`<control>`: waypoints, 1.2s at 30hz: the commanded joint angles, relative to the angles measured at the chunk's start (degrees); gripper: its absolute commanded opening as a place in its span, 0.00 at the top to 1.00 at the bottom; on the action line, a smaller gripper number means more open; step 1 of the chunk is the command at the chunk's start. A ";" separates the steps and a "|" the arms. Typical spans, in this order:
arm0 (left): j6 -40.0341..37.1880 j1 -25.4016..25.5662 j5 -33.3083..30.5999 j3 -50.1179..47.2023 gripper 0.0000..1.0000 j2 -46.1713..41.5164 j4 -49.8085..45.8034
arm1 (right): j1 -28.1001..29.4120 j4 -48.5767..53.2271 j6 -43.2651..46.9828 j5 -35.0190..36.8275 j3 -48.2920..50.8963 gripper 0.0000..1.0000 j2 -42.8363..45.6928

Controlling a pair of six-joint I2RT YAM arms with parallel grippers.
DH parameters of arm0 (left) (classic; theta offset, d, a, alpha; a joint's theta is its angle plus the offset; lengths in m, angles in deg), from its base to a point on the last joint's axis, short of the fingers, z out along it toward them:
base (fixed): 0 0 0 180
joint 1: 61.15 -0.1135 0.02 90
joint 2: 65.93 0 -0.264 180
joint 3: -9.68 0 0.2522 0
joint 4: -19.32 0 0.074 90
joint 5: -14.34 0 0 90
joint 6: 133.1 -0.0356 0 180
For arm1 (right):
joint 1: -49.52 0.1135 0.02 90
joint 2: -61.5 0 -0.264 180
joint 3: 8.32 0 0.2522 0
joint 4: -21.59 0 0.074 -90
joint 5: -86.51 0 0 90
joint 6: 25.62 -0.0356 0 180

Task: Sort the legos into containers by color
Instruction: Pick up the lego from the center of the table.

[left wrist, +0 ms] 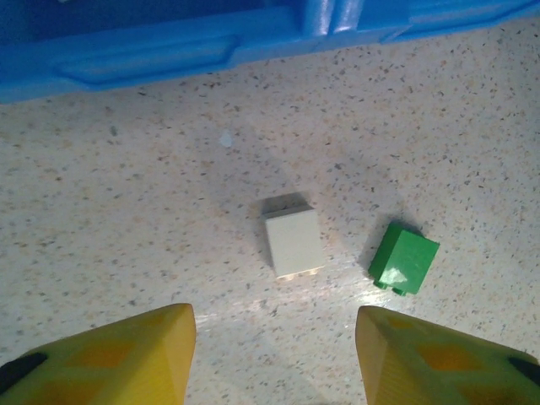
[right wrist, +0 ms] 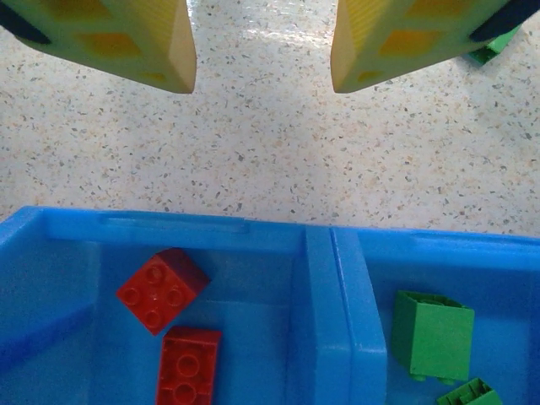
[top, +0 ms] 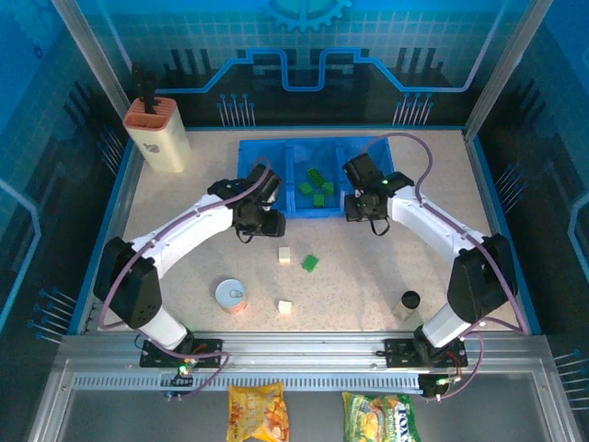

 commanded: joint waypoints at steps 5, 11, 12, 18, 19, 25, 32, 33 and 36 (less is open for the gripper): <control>8.76 4.01 -3.00 -1.84 0.42 4.81 3.07 | -1.75 0.60 1.18 -0.82 0.56 0.53 2.78; 11.25 6.09 -5.26 -1.66 0.39 8.42 2.32 | -2.09 0.61 1.20 -1.17 0.84 0.53 3.30; 11.56 6.27 -5.58 -1.87 0.39 8.81 2.31 | -2.09 0.69 1.17 -1.24 0.91 0.53 3.30; 12.80 7.03 -5.27 -3.05 0.38 11.36 3.61 | -2.13 0.69 1.16 -1.33 1.00 0.53 3.22; 12.87 7.18 -5.09 -3.06 0.38 11.86 3.76 | -2.19 0.70 1.18 -1.37 1.00 0.53 3.18; 13.24 7.75 -3.97 -3.02 0.41 14.32 4.95 | -2.20 0.78 1.07 -1.33 1.00 0.53 3.48; 13.31 7.80 -3.92 -2.53 0.42 16.96 5.26 | -2.18 1.04 1.15 -1.20 1.04 0.53 3.75; 13.30 7.88 -3.92 -2.63 0.43 17.06 5.34 | -2.18 1.08 1.09 -1.16 1.16 0.53 3.88; 13.31 7.96 -3.92 -2.70 0.47 17.22 5.49 | -2.20 1.04 0.99 -1.15 1.47 0.53 4.22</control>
